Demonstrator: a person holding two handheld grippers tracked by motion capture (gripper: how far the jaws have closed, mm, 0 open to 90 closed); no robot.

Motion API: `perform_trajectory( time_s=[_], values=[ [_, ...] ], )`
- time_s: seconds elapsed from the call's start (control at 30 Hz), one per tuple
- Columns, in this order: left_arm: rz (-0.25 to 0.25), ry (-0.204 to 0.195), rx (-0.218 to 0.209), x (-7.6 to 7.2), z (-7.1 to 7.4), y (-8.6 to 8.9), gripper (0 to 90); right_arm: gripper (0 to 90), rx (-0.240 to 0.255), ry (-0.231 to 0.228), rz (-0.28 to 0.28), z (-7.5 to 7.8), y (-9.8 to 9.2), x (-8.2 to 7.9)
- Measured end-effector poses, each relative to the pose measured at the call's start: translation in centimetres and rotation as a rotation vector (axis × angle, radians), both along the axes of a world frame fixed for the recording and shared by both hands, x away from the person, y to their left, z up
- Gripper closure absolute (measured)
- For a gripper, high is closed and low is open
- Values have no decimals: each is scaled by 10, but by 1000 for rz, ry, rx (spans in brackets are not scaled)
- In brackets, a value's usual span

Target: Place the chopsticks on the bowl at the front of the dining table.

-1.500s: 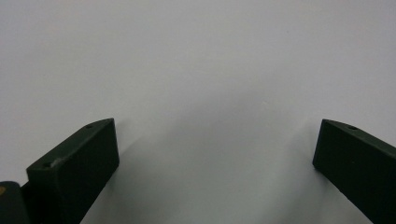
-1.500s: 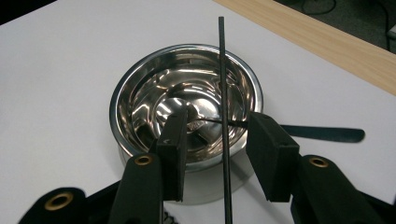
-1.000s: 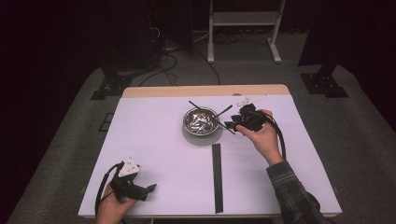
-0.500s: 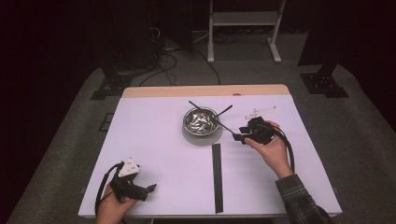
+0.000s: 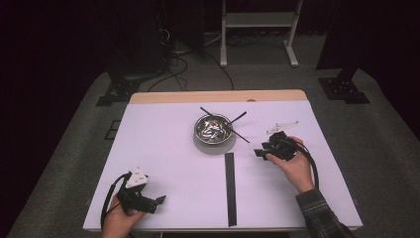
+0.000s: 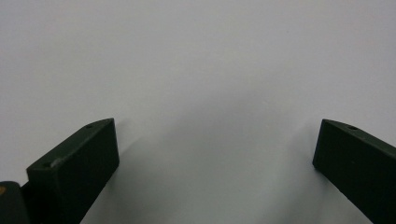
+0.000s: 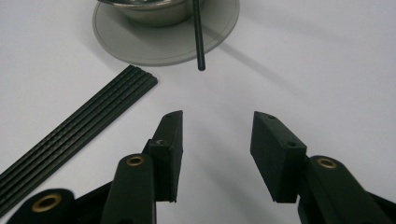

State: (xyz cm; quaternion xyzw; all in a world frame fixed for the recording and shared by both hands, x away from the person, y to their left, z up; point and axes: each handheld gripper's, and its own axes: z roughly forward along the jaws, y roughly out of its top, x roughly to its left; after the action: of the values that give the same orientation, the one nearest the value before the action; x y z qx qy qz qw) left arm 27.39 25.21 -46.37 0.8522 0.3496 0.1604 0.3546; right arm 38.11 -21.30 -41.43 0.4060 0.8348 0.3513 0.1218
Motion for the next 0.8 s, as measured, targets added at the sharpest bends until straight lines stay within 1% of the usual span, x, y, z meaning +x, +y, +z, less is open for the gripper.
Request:
perform_trajectory(
  time_s=[0.1, 0.17, 0.4, 0.8],
  values=[
    [0, 0, 0, 0, 0, 0, 0, 533, -1, 9, 2, -3, 2, -1],
    [0, 0, 0, 0, 0, 0, 0, 533, -5, 6, 8, -4, 5, -1],
    [0, 0, 0, 0, 0, 0, 0, 531, -4, 19, 33, -8, 16, 0],
    [0, 1, 0, 0, 0, 0, 0, 522, -7, 27, 73, -15, 36, 0]
  ],
)
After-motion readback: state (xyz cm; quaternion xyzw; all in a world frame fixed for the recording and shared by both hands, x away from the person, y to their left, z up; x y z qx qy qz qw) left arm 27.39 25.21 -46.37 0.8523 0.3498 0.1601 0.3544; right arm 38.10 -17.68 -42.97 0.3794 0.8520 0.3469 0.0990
